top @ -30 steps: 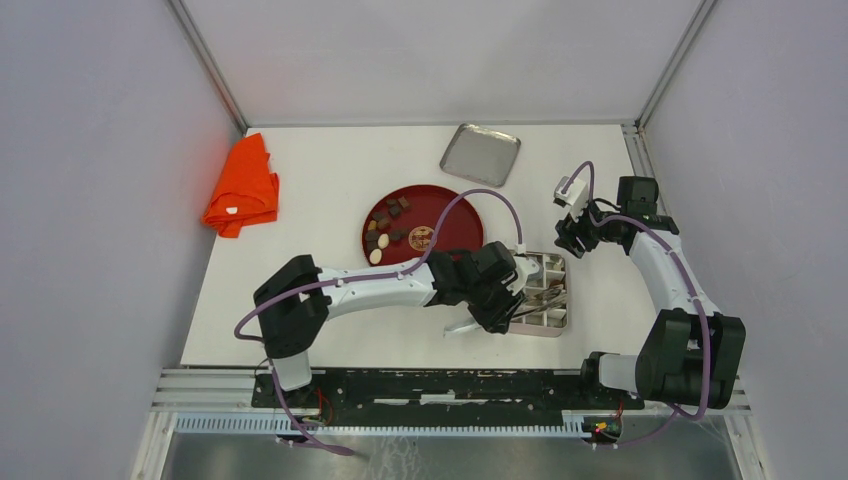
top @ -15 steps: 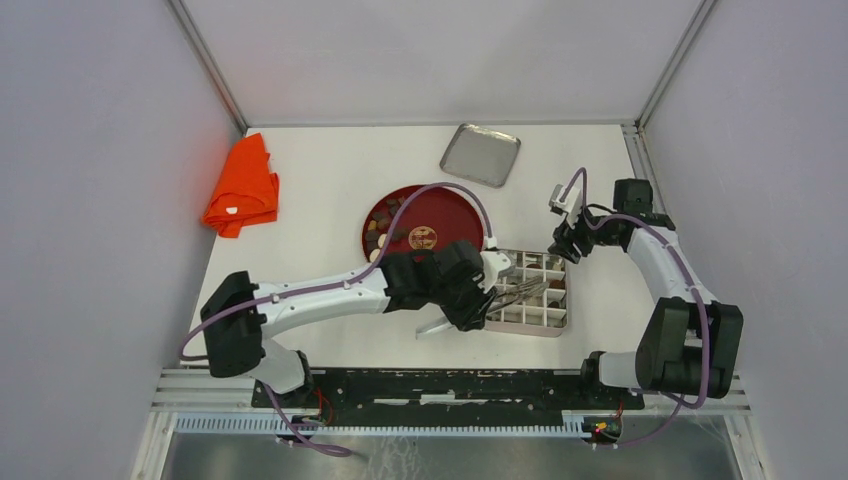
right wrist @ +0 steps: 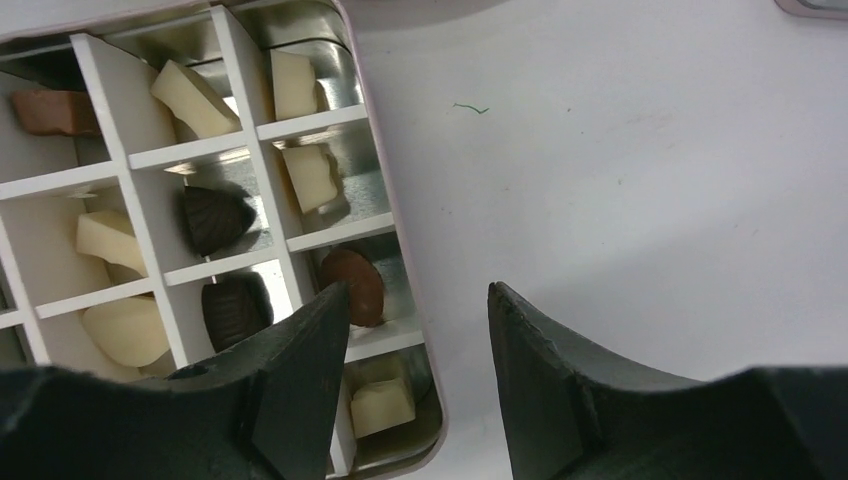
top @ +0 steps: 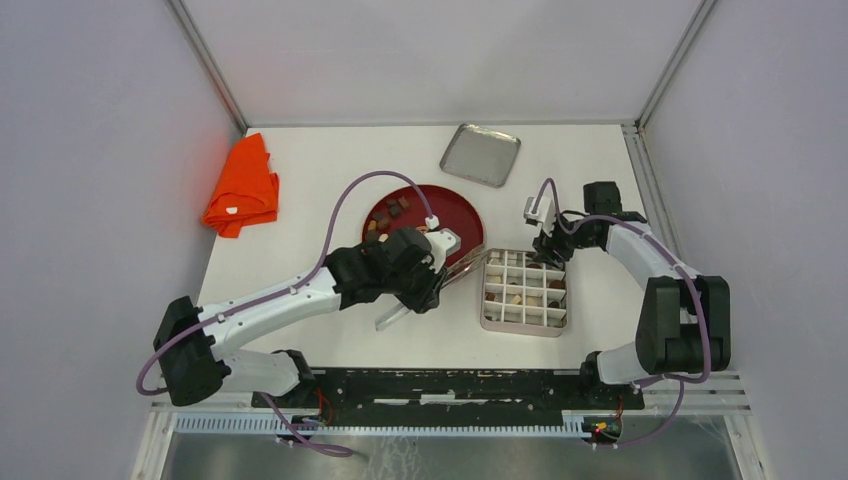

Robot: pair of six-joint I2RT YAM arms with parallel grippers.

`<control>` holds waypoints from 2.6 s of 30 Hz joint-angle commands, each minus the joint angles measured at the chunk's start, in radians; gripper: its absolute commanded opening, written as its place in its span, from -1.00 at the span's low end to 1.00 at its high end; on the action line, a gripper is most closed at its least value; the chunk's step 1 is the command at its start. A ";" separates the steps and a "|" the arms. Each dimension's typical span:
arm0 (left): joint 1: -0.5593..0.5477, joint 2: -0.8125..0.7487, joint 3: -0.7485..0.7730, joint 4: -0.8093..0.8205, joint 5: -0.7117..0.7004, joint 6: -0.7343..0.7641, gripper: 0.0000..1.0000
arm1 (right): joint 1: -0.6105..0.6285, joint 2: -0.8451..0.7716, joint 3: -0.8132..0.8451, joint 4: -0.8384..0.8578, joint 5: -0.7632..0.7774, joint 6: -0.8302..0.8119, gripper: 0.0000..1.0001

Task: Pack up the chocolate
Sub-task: Pick up the packing box from the center of the board.

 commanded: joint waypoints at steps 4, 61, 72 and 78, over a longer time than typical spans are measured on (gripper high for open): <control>0.018 -0.070 -0.028 0.002 -0.038 0.032 -0.21 | 0.086 0.018 0.027 0.066 0.148 -0.011 0.16; 0.038 -0.115 0.016 -0.070 -0.106 0.051 -0.29 | 0.160 -0.365 0.099 -0.025 0.253 -0.227 -1.00; 0.048 -0.109 0.048 -0.064 -0.139 0.037 -0.29 | 0.202 -0.381 0.201 0.052 0.476 -0.222 -1.00; 0.051 -0.099 0.068 -0.058 -0.153 0.040 -0.29 | 0.233 -0.393 0.227 0.110 0.645 -0.224 -1.00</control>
